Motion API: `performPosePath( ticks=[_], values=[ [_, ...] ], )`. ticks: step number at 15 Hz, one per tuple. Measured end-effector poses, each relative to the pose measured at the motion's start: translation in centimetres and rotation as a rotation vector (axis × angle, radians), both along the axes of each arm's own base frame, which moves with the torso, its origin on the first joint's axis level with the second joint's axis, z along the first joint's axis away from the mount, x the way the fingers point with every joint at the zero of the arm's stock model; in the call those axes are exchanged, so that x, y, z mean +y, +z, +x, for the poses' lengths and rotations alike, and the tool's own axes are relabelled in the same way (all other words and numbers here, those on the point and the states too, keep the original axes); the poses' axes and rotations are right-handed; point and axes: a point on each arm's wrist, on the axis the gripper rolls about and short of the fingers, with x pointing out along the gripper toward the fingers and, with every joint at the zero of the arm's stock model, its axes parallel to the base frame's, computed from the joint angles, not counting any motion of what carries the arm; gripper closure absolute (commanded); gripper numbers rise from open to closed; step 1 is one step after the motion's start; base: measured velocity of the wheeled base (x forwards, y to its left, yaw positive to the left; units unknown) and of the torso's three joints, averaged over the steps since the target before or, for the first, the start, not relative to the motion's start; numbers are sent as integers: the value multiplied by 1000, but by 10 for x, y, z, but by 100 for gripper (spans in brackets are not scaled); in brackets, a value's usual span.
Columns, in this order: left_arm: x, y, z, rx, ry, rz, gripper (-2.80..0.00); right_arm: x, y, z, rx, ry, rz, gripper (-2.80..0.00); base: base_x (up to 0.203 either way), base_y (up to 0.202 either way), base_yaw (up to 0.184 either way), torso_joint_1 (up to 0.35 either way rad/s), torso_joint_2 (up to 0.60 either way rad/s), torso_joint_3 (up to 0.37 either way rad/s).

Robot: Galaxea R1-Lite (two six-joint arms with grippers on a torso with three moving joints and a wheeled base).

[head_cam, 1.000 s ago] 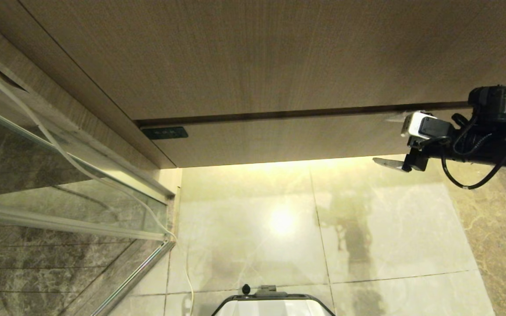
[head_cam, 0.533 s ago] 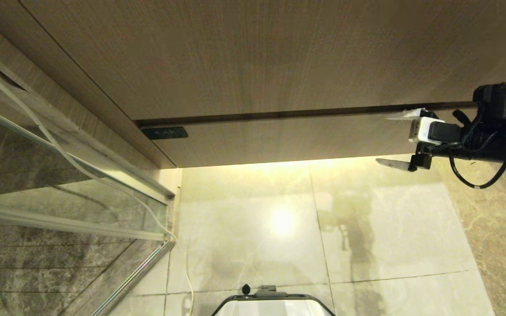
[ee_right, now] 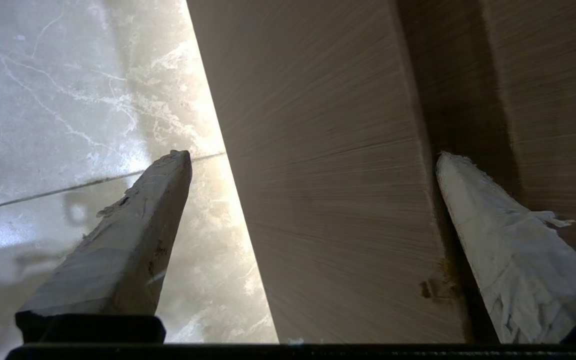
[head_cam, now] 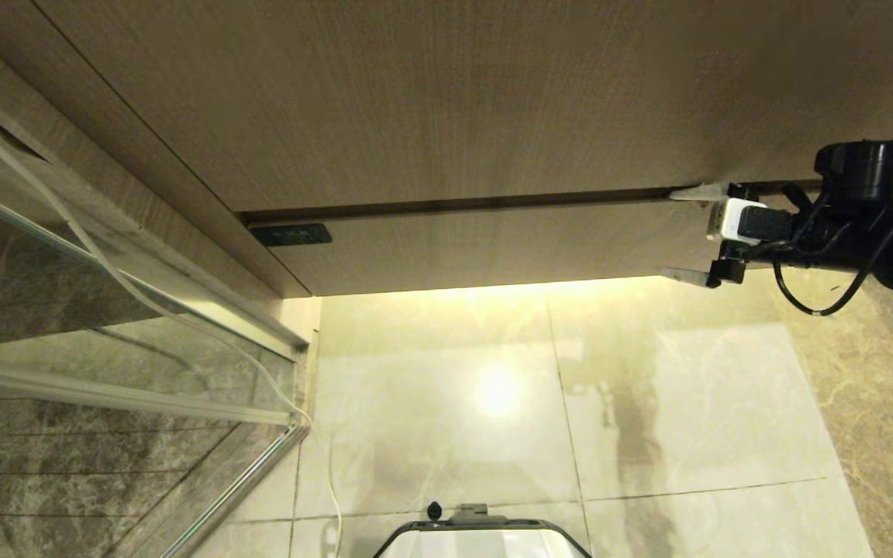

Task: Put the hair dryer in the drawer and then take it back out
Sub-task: Pull open the drawer

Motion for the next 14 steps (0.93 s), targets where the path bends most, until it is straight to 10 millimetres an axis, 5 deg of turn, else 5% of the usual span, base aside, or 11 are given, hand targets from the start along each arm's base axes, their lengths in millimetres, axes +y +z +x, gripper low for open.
performPosePath(
  ticks=[8,14],
  values=[
    [0,0,0,0,0,0,0,0,-14,10,132,-61,108,-280,0,0,0,0,0,0],
    [0,0,0,0,0,0,0,1,-16,-8,408,-265,310,-280,0,0,0,0,0,0]
  ],
)
